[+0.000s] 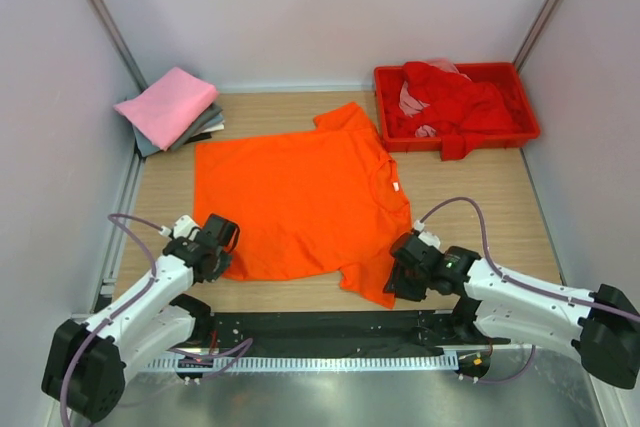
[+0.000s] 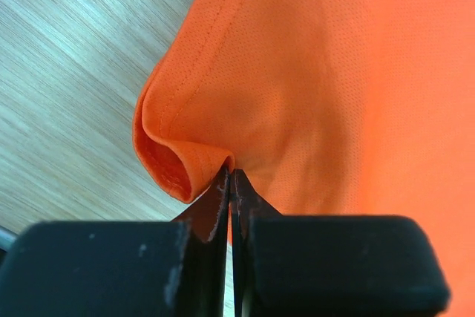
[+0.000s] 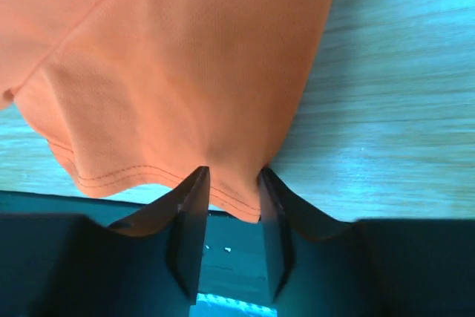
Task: Fold and stack the t-shirts
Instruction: Fold the tshirt
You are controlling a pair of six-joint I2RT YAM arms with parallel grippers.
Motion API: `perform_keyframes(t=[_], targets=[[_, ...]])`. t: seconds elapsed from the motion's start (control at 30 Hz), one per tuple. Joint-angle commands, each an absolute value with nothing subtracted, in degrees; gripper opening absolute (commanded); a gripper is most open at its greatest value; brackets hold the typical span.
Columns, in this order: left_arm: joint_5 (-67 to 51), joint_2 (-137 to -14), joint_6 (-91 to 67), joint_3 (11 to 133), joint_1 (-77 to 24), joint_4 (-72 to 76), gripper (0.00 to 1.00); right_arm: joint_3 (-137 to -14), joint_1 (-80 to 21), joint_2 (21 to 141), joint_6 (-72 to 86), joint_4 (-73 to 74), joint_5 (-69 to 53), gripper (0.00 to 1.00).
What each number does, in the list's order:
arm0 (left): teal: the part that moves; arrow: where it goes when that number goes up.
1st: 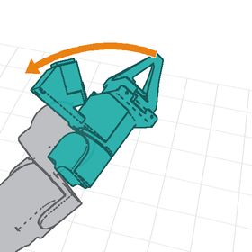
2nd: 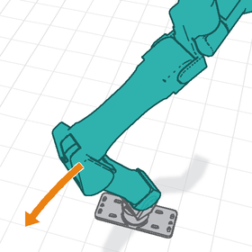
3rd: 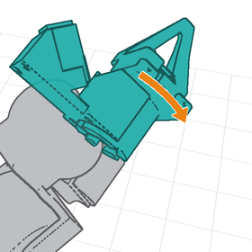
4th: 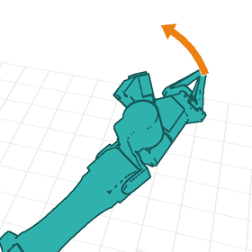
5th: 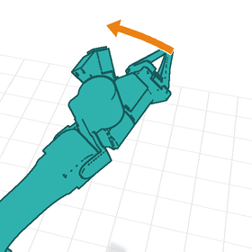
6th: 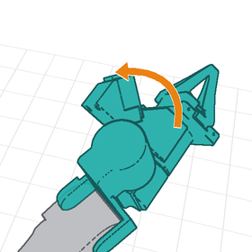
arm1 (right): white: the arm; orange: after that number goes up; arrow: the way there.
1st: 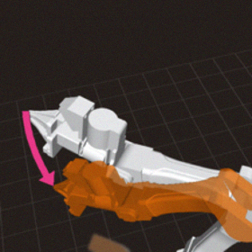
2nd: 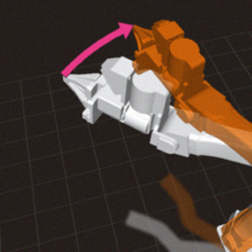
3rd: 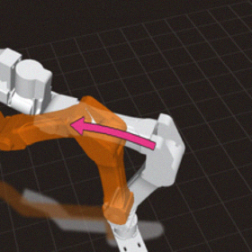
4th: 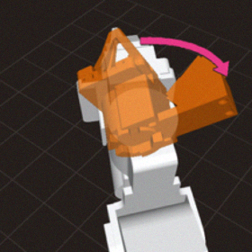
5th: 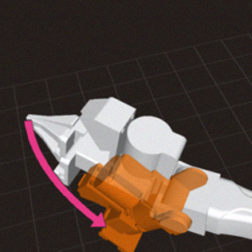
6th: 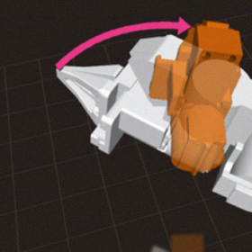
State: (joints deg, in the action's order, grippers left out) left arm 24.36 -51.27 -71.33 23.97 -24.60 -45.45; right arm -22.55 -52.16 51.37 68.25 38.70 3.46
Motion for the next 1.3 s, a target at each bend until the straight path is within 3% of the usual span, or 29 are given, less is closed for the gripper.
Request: perform_keyframes(t=[0.0, 0.17, 0.2, 0.4, 0.7, 0.93, 1.27], targets=[[24.8, -48.7, -71.3, 24.1, -24.3, -46.2, 0.00, -21.5, -53.2, 51.6, 70.0, 37.3, 4.6, 0.34], [25.0, -44.8, -71.5, 25.7, -24.3, -50.7, 0.00, -21.7, -53.2, 49.3, 70.0, 38.3, 6.8, 0.03], [24.9, -43.2, -71.6, 26.5, -24.3, -51.5, 0.00, -23.4, -53.2, 47.8, 70.0, 40.8, 7.9, 0.01], [22.7, -38.8, -72.9, 29.1, -24.3, -54.8, 0.00, -38.1, -53.1, 43.3, 68.8, 53.9, 20.1, 0.02], [22.2, -47.5, -66.0, 45.1, -23.1, -59.2, 0.00, -55.4, -51.2, 56.1, 57.6, 50.6, 25.7, 0.01], [15.8, -55.4, -54.6, 50.7, -12.9, -57.9, 0.00, -62.1, -38.6, 65.7, 45.8, 43.4, 19.3, 0.01], [14.8, -66.1, -47.9, 55.6, -7.5, -53.9, 0.00, -71.0, -34.2, 77.8, 38.4, 39.9, 14.0, 0.01]])
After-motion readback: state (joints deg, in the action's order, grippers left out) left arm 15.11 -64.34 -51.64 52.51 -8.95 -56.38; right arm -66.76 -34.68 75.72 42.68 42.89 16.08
